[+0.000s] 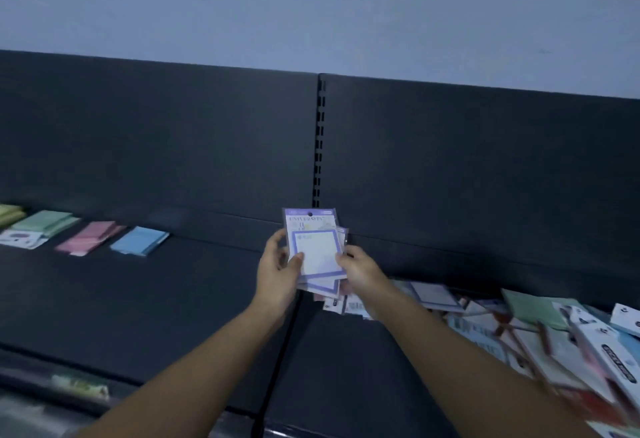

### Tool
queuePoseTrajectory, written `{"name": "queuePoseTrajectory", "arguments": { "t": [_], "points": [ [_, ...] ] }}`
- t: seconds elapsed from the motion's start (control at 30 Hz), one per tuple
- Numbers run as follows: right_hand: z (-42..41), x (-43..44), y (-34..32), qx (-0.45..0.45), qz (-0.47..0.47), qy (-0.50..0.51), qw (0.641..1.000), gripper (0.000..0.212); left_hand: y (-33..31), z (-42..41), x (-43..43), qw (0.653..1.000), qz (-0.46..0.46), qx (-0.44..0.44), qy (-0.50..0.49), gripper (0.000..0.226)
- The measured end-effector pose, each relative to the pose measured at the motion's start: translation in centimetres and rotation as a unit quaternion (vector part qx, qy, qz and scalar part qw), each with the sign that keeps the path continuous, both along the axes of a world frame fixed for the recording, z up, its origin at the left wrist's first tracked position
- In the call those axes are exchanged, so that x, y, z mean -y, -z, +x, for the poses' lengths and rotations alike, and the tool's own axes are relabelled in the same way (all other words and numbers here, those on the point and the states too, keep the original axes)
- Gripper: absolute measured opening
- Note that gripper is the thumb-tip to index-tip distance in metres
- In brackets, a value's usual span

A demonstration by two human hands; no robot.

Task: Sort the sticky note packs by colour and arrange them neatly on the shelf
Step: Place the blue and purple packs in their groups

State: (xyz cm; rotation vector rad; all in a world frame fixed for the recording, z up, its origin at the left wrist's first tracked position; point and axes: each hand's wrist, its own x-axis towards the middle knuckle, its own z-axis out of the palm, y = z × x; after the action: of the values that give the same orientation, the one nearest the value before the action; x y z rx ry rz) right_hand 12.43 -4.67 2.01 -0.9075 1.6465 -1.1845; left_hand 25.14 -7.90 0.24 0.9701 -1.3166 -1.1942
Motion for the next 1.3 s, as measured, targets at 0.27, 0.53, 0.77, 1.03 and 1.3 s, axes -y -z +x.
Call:
{"name": "queuePoseTrajectory", "arguments": {
  "t": [0.27,0.53,0.77,1.03,1.3],
  "points": [
    [4.1,0.6,4.2,0.216,0.043,-0.127,0.967,0.047,3.9,4.7,1.0,0.987,0.058,0.149,-0.037,0.022],
    [7.6,4.4,6.7,0.045,0.072,-0.051,0.995,0.017,6.4,9.1,5.3,0.939,0.095,0.321,0.083,0.030],
    [11.5,9.3,8.4,-0.047,0.035,0.019,0.998,0.024,7.6,11.9,11.2,0.894,0.009,0.440,0.088,0.038],
    [12.7,13.2,10.0,-0.352,0.095,0.008,0.931,0.027,8.0,12.4,14.2,0.833,-0.041,0.540,0.114,0.037],
    [12.5,11.7,8.4,-0.280,0.065,0.005,0.958,0.034,7.3,11.5,14.1,0.856,-0.096,0.499,0.093,0.049]
  ]
}}
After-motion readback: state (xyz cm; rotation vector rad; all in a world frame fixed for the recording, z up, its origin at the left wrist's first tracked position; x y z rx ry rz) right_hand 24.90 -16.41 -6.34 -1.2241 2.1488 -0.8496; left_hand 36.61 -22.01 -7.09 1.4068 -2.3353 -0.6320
